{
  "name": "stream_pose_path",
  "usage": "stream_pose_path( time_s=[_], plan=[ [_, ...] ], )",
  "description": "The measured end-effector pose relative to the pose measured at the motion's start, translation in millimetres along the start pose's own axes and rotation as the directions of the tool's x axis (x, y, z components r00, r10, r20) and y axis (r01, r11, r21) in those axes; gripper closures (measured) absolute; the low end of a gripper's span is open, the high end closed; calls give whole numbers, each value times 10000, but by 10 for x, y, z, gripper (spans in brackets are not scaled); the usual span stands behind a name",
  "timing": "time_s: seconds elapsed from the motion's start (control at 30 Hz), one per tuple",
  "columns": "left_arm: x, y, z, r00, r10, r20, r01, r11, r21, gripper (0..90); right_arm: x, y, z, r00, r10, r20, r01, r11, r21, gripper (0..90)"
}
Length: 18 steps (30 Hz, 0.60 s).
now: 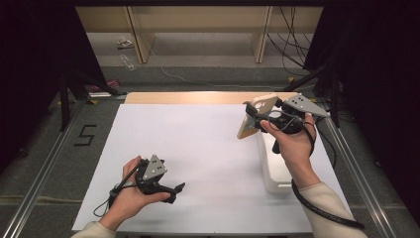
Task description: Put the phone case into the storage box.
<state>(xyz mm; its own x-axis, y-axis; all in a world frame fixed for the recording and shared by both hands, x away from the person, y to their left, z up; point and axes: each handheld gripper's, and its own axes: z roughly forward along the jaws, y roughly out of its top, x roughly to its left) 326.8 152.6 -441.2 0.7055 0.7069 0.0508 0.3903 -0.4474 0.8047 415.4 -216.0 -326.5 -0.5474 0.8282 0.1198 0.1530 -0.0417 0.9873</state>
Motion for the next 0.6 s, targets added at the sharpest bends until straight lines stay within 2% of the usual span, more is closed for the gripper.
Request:
stream_pose_path(
  time_s=[0.2,0.6],
  plan=[
    [0,4,-1,10000,12,-25,-12,10000,-19,7,-24,-8,1,10000,59,76,-60,10000,72,125],
    [8,7,-10,10000,2,-52,-2,10000,-36,7,-79,39,-43,9995,62,315,-59,9999,-106,126]
  ],
)
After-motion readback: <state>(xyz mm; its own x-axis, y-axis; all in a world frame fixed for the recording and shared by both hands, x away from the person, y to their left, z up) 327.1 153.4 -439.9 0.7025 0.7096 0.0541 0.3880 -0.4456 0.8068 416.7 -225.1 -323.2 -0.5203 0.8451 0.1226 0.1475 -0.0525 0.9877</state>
